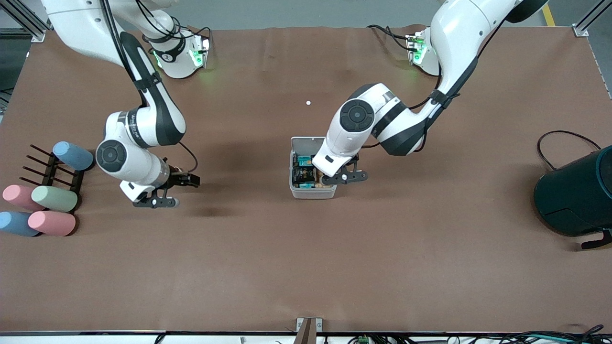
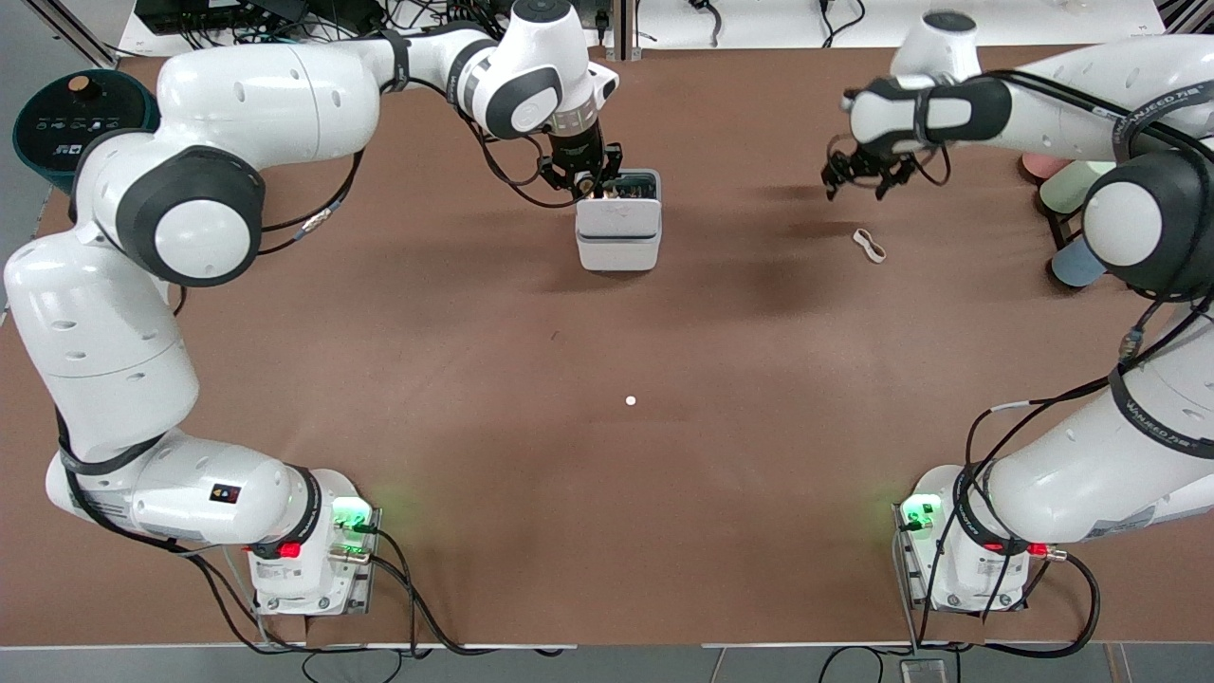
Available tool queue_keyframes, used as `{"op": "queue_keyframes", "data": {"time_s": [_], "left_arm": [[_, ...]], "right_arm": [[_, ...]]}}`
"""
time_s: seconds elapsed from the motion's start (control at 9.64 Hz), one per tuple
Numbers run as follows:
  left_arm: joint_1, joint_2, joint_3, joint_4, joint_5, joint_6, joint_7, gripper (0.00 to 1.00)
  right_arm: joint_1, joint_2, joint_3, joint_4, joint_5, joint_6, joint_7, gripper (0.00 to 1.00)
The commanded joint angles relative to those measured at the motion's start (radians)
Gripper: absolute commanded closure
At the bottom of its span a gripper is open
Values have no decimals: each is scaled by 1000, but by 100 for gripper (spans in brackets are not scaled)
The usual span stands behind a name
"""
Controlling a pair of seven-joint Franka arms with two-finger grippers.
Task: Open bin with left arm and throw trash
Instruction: 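Drop the tape into the bin while the right gripper grasps the clip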
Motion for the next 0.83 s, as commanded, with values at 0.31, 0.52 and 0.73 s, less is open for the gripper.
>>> {"op": "queue_keyframes", "data": {"time_s": [0.31, 0.52, 0.73], "left_arm": [[2, 29, 4, 28, 110, -6, -15, 0], [2, 28, 4, 28, 110, -6, -15, 0], [17, 15, 4, 29, 110, -12, -5, 0]], "right_arm": [[-61, -34, 22, -164, -17, 145, -254, 1], [-54, -7, 22, -166, -17, 147, -254, 28], [-54, 23, 22, -166, -17, 156, -254, 52]]}}
